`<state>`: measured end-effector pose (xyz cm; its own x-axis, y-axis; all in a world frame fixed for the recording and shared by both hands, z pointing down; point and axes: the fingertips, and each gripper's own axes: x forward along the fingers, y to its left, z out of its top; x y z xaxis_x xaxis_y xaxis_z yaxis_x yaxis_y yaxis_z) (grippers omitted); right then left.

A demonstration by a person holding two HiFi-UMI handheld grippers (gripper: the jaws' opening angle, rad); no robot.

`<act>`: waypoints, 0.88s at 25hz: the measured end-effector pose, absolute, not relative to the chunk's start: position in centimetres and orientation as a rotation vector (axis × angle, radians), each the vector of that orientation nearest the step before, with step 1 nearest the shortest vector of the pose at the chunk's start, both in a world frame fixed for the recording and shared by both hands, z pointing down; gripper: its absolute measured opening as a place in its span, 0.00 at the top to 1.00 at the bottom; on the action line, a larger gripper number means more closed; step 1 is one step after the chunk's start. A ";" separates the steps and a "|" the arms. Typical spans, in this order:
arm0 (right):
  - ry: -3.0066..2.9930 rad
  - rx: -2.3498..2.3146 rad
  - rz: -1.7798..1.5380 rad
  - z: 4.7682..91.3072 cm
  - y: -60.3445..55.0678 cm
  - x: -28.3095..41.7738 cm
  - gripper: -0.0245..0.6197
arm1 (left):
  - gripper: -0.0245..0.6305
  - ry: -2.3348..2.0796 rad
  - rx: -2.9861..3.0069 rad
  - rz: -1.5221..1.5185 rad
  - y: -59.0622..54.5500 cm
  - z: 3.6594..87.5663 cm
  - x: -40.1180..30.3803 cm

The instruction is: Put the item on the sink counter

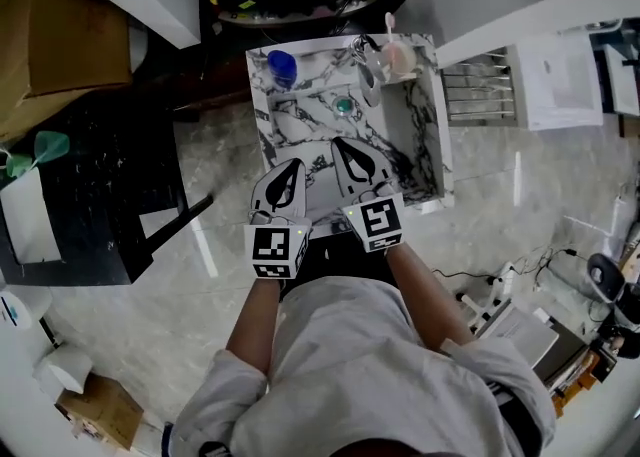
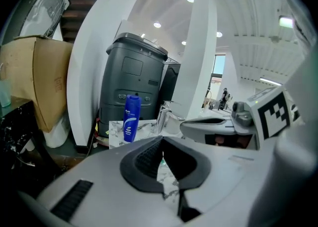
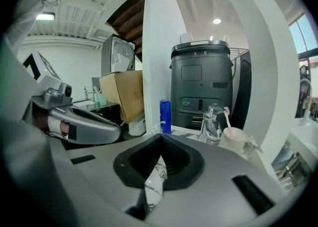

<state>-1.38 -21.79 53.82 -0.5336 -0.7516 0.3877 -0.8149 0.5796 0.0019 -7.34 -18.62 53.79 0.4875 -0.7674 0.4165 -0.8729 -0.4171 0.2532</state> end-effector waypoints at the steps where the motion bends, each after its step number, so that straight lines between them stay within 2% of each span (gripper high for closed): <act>1: -2.459 1.288 0.240 53.3 -21.4 -1.2 0.95 | 0.95 -1.343 2.317 0.328 -18.4 53.5 -7.1; 10: -2.394 1.364 0.200 50.6 -17.1 1.4 0.95 | 0.95 -1.245 2.396 0.330 -16.7 52.4 -5.1; 22: -2.457 1.381 0.197 48.6 -15.0 6.5 0.96 | 0.95 -1.410 2.351 0.292 -13.2 50.2 -3.4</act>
<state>6.51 -15.01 48.57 -0.4844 -0.8075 0.3366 -0.8509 0.5243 0.0333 -3.37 -13.15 50.19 0.4744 -0.8005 0.3663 -0.8801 -0.4229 0.2157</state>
